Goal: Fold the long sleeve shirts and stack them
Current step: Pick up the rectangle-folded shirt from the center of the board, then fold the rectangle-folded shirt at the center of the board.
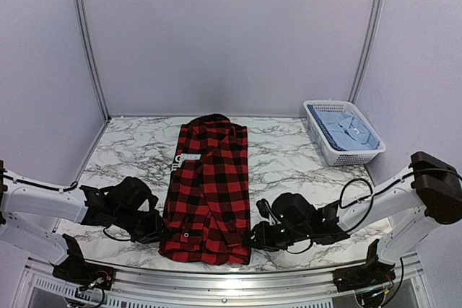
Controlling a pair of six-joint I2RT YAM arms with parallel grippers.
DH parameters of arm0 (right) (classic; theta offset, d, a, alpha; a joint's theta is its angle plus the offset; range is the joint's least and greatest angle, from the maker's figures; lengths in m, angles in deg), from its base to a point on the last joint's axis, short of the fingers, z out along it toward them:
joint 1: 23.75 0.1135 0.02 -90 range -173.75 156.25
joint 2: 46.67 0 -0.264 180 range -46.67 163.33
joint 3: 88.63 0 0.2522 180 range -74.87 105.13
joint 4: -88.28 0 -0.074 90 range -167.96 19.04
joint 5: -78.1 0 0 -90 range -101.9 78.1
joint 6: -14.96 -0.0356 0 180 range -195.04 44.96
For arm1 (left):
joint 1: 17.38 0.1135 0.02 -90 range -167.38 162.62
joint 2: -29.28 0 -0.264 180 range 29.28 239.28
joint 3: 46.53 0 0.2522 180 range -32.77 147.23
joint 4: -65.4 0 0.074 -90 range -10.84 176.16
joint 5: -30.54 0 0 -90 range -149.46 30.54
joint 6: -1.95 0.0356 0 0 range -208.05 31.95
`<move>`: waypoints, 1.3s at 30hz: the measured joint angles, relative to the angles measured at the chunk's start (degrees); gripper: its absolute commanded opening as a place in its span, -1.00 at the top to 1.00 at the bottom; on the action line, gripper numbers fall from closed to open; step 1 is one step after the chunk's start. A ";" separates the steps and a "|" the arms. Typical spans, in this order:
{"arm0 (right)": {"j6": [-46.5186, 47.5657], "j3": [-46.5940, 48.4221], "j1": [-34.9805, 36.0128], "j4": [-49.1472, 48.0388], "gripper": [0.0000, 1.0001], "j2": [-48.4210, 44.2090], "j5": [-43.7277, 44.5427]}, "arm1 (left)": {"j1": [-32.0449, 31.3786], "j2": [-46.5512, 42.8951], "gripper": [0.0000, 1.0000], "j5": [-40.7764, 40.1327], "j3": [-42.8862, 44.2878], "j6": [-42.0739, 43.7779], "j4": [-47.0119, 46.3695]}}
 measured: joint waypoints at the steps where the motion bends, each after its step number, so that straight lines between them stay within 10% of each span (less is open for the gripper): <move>1: 0.00 0.04 0.00 0.04 0.42 0.00 0.00 | -0.02 -0.04 0.61 0.15 0.00 -0.35 -0.02; 11: 0.26 2.51 0.00 0.46 0.52 0.00 0.00 | -0.11 -1.03 0.79 1.03 0.00 -2.73 -0.13; 18: 0.85 4.00 0.04 0.81 1.00 0.04 0.22 | -0.11 -2.05 0.86 1.07 0.00 -2.86 -0.28; 39: 7.32 15.96 -7.61 5.70 1.00 3.85 -0.85 | 7.58 -1.99 0.89 1.03 10.10 2.75 -2.08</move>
